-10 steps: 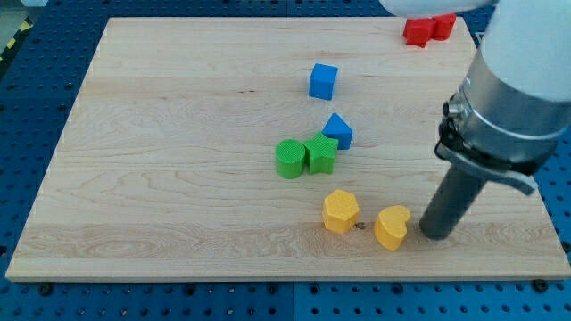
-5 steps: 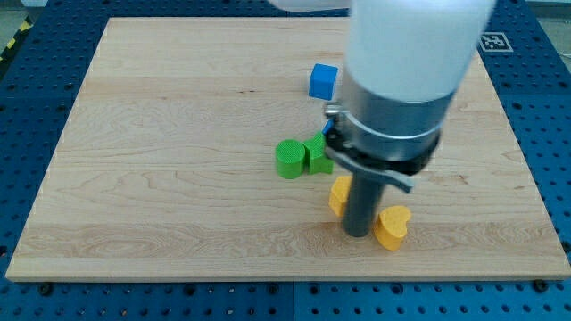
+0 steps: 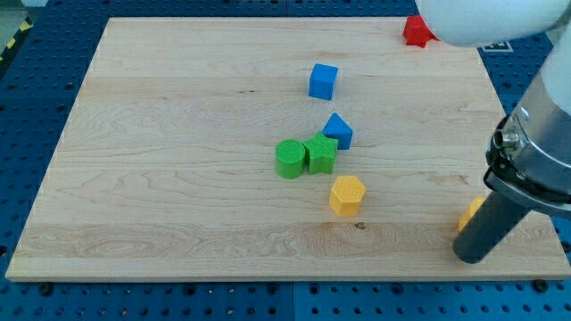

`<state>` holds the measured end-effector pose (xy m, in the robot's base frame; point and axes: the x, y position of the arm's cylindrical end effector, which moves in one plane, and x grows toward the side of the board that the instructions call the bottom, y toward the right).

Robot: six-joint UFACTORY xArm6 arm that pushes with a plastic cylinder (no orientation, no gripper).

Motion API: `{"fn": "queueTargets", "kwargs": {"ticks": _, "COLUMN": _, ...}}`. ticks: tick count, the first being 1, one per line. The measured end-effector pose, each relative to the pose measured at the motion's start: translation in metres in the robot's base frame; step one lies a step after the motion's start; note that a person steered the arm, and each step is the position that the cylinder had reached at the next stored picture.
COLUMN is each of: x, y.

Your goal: Slide the heart to the right side of the hexagon

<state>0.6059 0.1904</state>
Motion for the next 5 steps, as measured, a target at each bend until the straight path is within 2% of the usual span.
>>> {"fn": "queueTargets", "kwargs": {"ticks": 4, "x": -0.032, "y": 0.031}}
{"fn": "queueTargets", "kwargs": {"ticks": 5, "x": -0.055, "y": 0.031}}
